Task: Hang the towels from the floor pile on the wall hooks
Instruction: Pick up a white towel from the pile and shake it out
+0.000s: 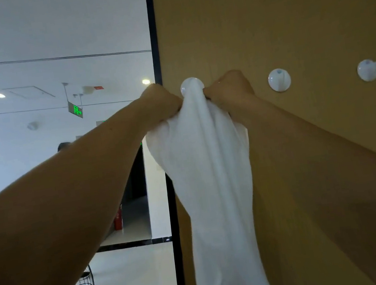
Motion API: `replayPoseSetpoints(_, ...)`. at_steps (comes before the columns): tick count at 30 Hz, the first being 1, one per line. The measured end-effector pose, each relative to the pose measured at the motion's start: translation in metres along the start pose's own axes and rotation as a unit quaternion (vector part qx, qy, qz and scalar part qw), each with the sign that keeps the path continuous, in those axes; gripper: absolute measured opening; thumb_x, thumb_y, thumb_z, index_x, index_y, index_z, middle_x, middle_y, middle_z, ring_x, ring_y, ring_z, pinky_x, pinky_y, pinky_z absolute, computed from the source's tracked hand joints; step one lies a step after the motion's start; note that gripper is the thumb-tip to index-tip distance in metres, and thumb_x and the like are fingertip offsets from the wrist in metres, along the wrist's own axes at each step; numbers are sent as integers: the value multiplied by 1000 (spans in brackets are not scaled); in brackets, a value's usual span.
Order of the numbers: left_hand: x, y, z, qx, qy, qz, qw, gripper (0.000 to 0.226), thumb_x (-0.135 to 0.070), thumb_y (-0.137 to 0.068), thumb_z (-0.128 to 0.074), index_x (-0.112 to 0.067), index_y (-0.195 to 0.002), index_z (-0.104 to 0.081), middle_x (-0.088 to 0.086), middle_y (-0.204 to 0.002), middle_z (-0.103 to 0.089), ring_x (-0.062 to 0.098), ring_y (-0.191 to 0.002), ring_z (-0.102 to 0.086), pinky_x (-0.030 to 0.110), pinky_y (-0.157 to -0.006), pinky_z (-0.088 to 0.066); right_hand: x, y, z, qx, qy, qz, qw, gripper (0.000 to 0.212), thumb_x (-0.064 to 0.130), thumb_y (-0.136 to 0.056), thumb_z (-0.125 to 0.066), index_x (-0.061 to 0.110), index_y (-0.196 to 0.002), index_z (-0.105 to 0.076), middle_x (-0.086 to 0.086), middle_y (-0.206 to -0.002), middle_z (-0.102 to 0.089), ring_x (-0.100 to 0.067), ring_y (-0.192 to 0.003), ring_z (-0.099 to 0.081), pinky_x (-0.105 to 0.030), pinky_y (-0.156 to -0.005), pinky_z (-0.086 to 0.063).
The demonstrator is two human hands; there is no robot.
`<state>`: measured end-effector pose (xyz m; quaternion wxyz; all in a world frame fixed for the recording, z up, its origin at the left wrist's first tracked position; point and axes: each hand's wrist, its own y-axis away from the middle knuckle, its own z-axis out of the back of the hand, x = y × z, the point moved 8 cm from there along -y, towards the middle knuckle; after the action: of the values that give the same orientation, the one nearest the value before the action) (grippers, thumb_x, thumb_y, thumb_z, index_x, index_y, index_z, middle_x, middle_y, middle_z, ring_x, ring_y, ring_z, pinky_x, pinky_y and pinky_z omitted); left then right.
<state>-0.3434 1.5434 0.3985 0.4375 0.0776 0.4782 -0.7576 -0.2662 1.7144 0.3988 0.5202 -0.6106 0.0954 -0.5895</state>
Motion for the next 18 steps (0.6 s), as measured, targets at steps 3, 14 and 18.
replayPoseSetpoints(3,-21,9,7,-123,-99,-125,979,18,-32,-85,-50,-15,-93,-52,-2,-74,-52,16,-65,-49,28,-56,-32,10,5,11,-95,146,48,984,30,39,-76,-65,23,-101,-58,-1,-110,-53,-23,-100,-52,-37,-84,-44)
replayPoseSetpoints(14,-36,29,0,-109,-38,-261,958,26,-13,-93,-43,-5,-88,-68,15,-87,-61,17,-70,-43,19,-54,-30,15,25,-13,-22,84,201,976,32,18,-93,-41,9,-99,-71,-8,-94,-69,-22,-84,-61,-38,-78,-49)
replayPoseSetpoints(18,-30,29,-4,22,165,-130,977,29,-28,-85,-49,-14,-61,-47,1,-61,-47,17,-54,-42,25,-47,-30,7,26,-20,29,60,158,985,34,29,-85,-52,13,-113,-64,-8,-111,-59,-23,-93,-59,-36,-77,-50)
